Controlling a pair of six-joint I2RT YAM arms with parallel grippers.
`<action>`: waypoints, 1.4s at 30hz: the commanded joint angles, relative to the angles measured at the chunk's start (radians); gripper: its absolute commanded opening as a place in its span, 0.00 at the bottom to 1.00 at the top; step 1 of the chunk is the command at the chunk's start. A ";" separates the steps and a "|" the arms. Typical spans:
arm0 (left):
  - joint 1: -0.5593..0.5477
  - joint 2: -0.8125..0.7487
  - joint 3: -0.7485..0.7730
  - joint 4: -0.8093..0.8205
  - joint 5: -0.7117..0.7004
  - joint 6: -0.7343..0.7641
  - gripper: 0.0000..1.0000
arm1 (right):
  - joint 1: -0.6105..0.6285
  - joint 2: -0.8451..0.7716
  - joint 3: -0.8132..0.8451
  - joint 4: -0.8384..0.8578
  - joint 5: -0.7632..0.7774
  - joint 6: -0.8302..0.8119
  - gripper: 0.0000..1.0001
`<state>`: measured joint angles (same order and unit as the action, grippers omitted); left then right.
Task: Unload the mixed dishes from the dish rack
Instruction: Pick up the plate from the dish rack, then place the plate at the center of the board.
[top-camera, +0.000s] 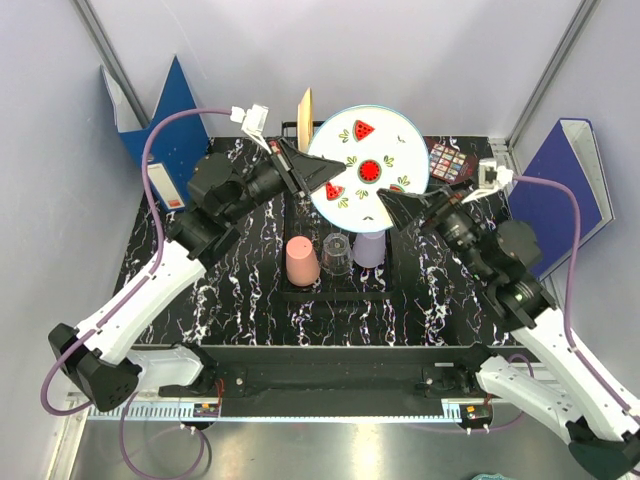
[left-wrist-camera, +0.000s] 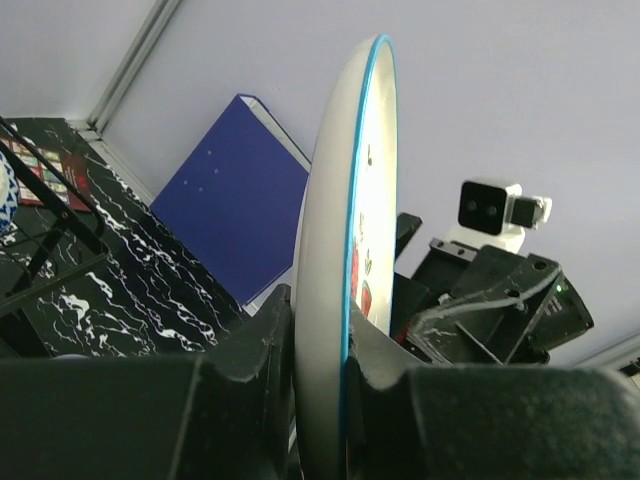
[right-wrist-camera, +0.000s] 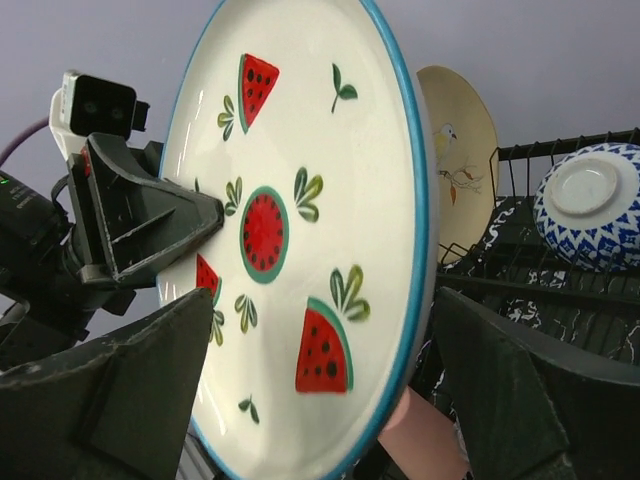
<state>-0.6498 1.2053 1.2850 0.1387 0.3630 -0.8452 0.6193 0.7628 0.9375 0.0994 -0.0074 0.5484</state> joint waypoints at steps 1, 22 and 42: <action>0.003 -0.056 0.013 0.217 0.031 -0.049 0.00 | 0.003 0.070 0.076 0.074 -0.037 0.005 0.92; 0.143 -0.004 0.160 -0.017 -0.035 0.031 0.99 | 0.003 0.084 0.198 -0.090 -0.016 -0.059 0.00; 0.274 -0.319 -0.038 -0.136 -0.236 0.133 0.99 | -0.553 0.433 0.756 -0.454 0.105 0.066 0.00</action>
<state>-0.3557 0.9154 1.3140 -0.0074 0.1711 -0.7555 0.1478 1.0767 1.5913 -0.4030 0.2298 0.4713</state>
